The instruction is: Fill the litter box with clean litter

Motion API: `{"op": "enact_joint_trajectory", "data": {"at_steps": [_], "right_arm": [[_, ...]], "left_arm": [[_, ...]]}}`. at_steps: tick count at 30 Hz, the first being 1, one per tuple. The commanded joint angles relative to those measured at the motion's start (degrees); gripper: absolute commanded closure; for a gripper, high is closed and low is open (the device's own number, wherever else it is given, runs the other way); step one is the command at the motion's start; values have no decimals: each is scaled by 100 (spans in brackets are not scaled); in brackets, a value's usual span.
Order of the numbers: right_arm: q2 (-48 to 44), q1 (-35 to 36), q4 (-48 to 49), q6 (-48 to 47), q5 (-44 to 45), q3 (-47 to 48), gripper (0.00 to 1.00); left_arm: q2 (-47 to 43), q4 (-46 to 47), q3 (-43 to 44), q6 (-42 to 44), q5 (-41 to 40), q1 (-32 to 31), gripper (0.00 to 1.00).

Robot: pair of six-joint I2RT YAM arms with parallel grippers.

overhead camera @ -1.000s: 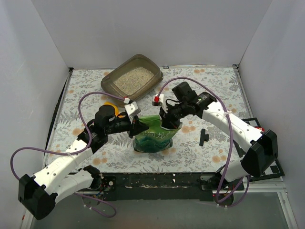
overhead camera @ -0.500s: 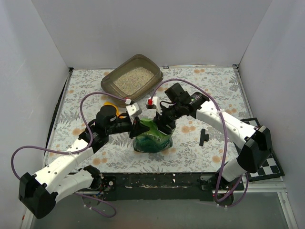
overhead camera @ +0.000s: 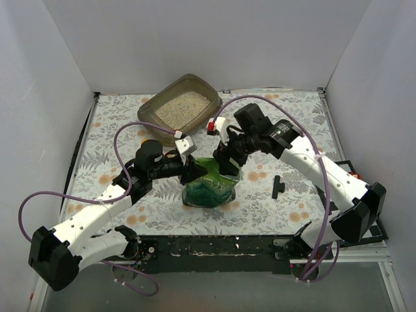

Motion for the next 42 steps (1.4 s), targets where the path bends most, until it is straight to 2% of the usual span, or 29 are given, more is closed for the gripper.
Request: {"op": "enact_joint_trajectory", "data": {"at_steps": [1,4,9,14,17,21,25,28,30,35,42], "right_arm": [[-352,20,-334,235,547,877,20],[-432,20,-423,349,714,1141,20],[-441,20,-528,499,1118,1467,21],[-546,20,-388,604,1382,1616,21],[-555,20,-291,701,1409,1660,21],[-581,20,-177,780,1462,1678,21],[-686,20,-63,859,1427,1704,21],[-818,20,60,947,1330,1625,21],[-897,20,96,1000,1242,1555,21],[-1126,20,78,1097,1137,1336,22],[-1390,20,96,1184,1110,1028,22]], "left_arm": [[-81,65,50,-36,-38,-32,84],[-142,-5,128,-45,-64,-40,81],[-273,-628,620,-1,-309,-40,66],[-528,-1559,1279,-422,-1056,-40,52],[-783,-1789,1499,-896,-1609,-32,46],[-977,-2131,1798,-1695,-2820,-32,42],[-627,-3070,2316,-2978,-5052,-32,38],[-240,-3502,2572,-3463,-5837,82,36],[24,-3573,2590,-3691,-5787,459,36],[744,-3074,2046,-3920,-4329,1874,37],[1799,-2458,1623,-4184,-3932,2254,36]]}}
